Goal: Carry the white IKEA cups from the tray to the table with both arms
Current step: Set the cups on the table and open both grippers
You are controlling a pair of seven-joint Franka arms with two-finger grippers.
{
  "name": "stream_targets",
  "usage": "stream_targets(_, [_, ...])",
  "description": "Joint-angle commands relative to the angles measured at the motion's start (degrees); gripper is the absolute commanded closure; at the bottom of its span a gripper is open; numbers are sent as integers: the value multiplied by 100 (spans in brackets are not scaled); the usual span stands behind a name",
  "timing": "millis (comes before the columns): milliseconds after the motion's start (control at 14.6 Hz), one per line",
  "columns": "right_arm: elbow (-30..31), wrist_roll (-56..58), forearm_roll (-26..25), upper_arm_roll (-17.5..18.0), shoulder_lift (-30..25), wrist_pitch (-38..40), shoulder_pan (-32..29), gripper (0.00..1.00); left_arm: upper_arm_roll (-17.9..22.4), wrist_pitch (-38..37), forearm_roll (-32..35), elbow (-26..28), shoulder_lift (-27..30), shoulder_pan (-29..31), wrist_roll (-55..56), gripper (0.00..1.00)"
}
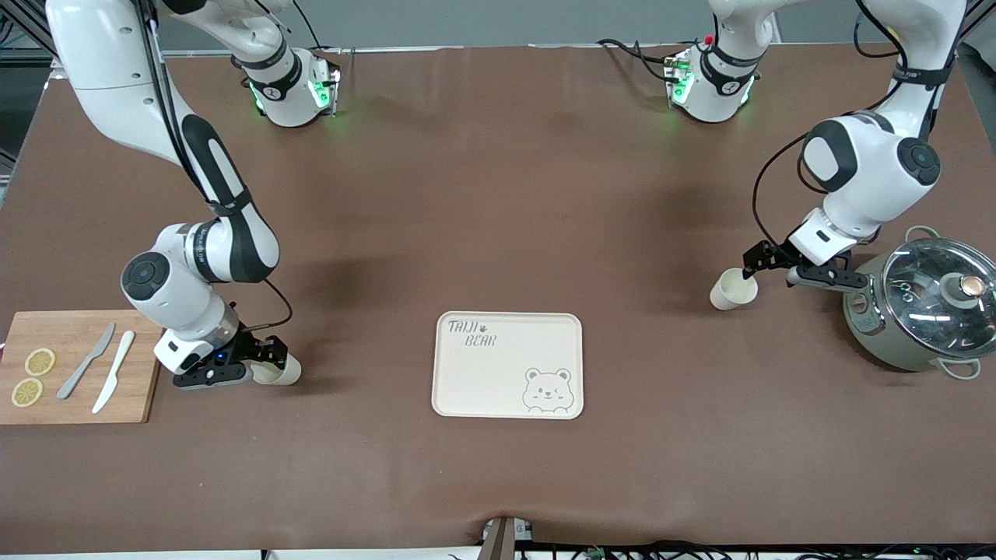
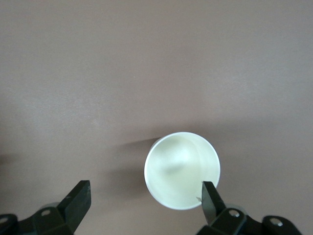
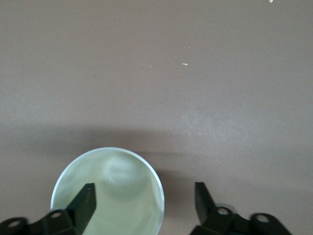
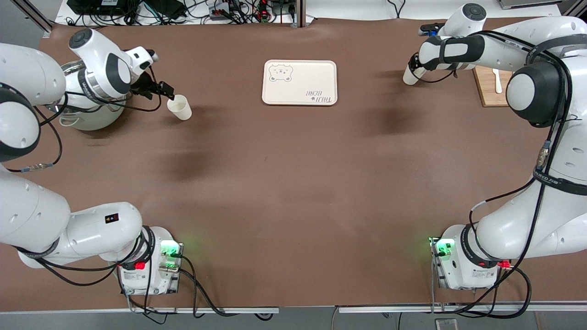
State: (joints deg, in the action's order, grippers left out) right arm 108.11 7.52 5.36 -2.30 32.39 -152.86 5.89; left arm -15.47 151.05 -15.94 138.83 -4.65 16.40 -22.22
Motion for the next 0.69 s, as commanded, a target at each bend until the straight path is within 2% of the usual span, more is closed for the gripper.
stream_targets(0, [-132, 92, 27, 89, -48, 64, -97, 0, 0, -321, -67, -110, 262, 39, 147, 0])
stream_targets(206, [-342, 74, 27, 89, -136, 492, -88, 0, -26, -961, -24, -628, 280, 21, 638, 0])
stream_targets(480, [-1009, 66, 18, 54, -495, 2124, -167, 0, -131, -2261, 1064, -1664, 237, -31, 1842, 0])
stream_targets(618, [-1308, 101, 18, 54, -767, 3030, -307, 0, -175, -2580, 1172, -1955, 254, -154, 2221, 0])
